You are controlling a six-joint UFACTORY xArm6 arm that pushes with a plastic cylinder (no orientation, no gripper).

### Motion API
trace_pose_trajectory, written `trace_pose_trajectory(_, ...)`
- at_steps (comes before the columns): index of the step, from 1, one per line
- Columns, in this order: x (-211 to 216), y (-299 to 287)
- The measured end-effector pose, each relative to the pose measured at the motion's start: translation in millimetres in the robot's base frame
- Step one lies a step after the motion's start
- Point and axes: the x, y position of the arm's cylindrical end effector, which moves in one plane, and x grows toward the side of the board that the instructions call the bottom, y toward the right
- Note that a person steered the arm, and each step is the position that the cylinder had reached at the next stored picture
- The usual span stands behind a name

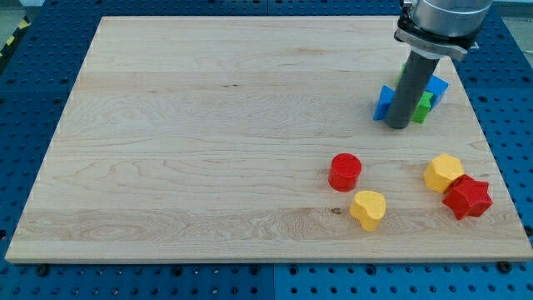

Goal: Move the blue triangle into the group of blocks

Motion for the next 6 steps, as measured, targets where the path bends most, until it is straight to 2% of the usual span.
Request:
trace_pose_trajectory(2, -29.5, -22.2)
trace_pose_trajectory(4, -46.1, -89.8)
trace_pose_trajectory(6, -59.6, -67.2)
